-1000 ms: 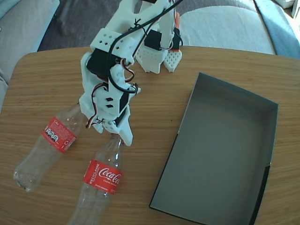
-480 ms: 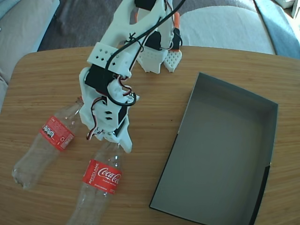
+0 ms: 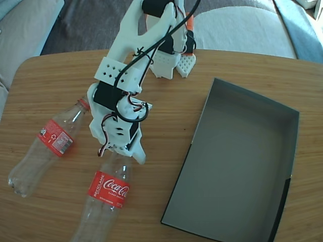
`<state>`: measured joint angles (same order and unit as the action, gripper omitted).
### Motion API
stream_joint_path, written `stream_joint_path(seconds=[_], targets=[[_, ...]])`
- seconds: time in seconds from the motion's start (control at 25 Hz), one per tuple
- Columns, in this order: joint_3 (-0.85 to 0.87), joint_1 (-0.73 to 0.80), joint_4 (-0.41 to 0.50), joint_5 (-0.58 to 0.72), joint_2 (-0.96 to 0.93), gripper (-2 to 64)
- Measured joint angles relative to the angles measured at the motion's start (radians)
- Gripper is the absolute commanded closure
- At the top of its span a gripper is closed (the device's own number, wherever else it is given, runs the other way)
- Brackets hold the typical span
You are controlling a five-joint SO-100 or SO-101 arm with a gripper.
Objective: Grasp the bottles and put them in the box.
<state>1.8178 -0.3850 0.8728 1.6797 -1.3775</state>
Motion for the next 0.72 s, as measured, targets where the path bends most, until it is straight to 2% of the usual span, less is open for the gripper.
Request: stream_joint_path(seconds=[0.16, 0.4, 0.72], targets=[[0.000, 0.000, 0.000, 0.000, 0.014, 26.6], [0.000, 0.000, 0.000, 0.000, 0.023, 40.6], [0.000, 0.000, 0.000, 0.000, 0.023, 53.6]])
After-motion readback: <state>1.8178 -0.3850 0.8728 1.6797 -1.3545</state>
